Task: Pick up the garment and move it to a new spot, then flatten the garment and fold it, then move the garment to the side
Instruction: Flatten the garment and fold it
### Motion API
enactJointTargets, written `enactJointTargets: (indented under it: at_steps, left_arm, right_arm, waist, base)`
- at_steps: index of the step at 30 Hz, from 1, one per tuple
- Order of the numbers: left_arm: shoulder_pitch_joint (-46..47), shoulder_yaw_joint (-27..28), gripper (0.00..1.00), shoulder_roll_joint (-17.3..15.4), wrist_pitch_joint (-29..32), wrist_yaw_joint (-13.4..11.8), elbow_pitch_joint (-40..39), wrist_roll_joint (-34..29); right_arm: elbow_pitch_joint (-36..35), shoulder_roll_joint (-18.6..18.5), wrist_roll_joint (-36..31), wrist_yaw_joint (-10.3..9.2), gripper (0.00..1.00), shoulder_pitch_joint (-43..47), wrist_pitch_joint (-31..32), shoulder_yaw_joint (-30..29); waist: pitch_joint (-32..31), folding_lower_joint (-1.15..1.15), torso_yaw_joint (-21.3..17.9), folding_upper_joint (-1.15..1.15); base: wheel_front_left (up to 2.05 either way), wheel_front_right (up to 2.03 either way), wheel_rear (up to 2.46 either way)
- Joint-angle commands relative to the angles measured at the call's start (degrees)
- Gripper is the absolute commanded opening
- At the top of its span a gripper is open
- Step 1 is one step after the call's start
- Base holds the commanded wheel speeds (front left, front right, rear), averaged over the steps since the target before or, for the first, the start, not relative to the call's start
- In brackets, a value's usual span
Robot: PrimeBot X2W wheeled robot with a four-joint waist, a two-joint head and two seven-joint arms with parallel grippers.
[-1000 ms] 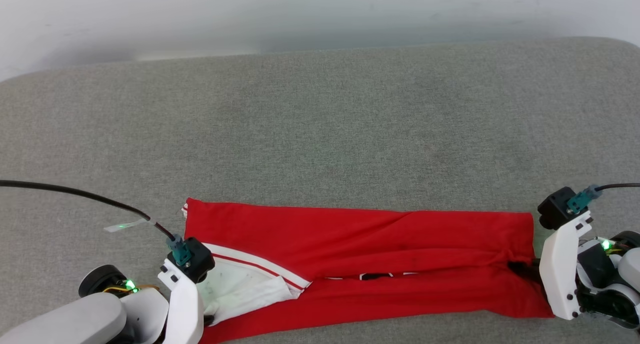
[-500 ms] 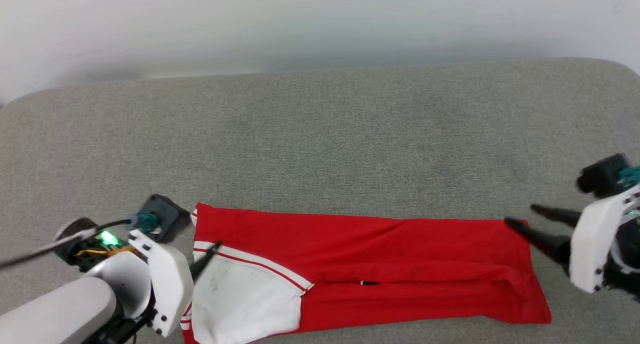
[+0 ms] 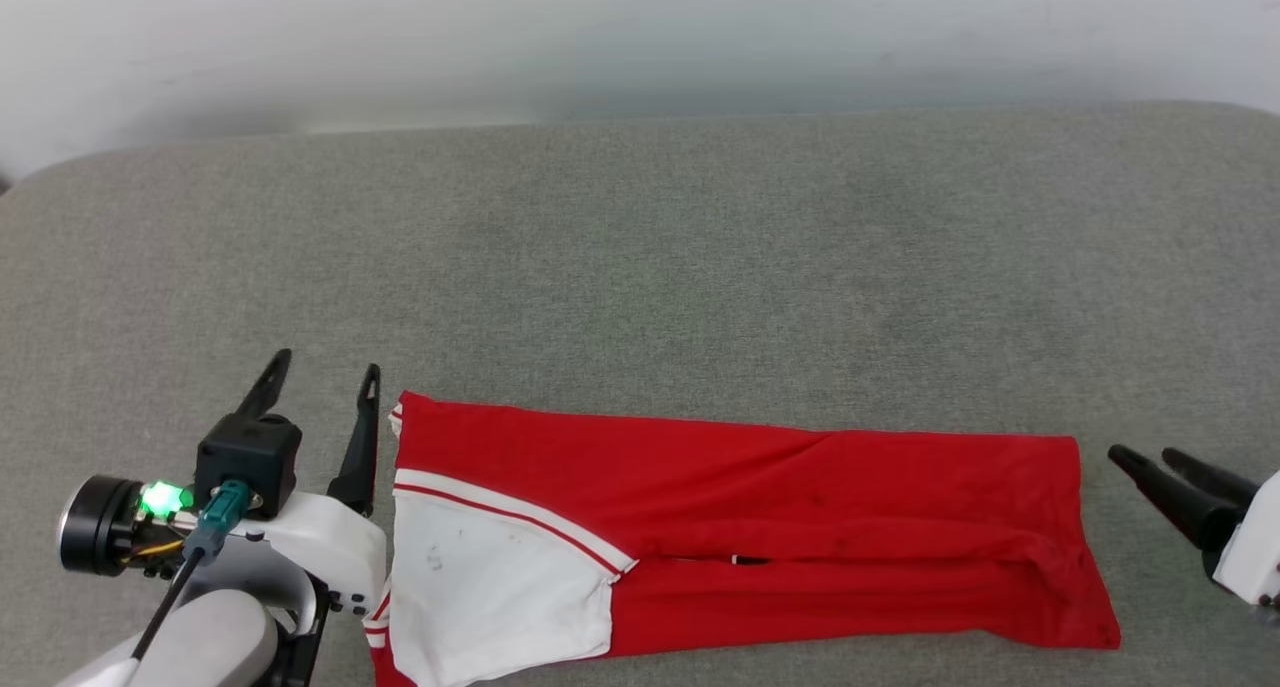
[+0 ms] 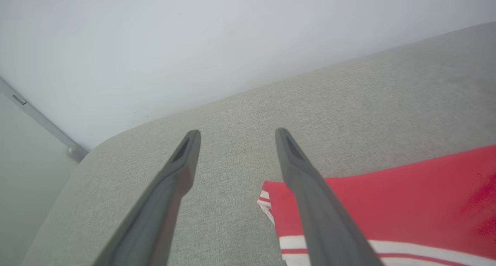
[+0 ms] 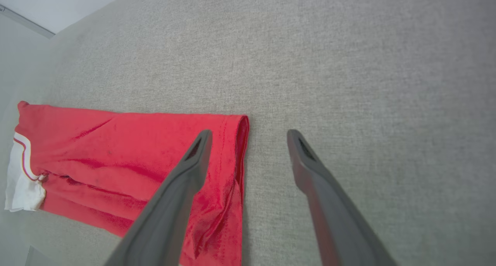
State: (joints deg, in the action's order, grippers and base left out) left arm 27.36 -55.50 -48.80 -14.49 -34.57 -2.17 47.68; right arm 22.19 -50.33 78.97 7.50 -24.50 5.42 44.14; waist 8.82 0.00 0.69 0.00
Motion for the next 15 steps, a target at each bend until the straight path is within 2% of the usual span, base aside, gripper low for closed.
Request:
enactJointTargets:
  at_steps: [1, 6, 11, 15]
  left_arm:
    - [-1.55, 1.71, 1.00, 1.01, -0.52, -1.19, 0.03, -0.62]
    - [-7.02, 11.37, 1.00, 5.61, -0.79, -4.23, -0.70, -7.38]
    - [-13.19, 20.47, 1.00, 11.16, -0.75, -3.70, -0.86, -14.61]
    - [-17.70, 26.09, 1.00, 15.89, -0.76, -1.96, -0.77, -21.08]
  right_arm:
    - [0.28, 1.04, 1.35, -0.02, 1.00, 1.26, 0.07, -0.53]
    - [1.57, 3.41, 4.46, -0.02, 1.00, 3.61, 1.77, -0.56]
    - [2.58, 6.30, 6.22, -0.02, 1.00, 5.24, 4.51, 0.85]
    - [3.09, 8.81, 6.76, -0.03, 1.00, 6.27, 6.03, 2.30]
  waist:
    - [0.35, 0.00, 0.31, 0.00]
    - [1.28, 0.00, 1.27, 0.00]
    - [1.93, 0.00, 2.01, 0.00]
    - [2.14, 0.00, 2.43, 0.00]
  base:
    - [0.00, 0.00, 0.00]
    - [0.00, 0.00, 0.00]
    - [0.00, 0.00, 0.00]
    - [0.00, 0.00, 0.00]
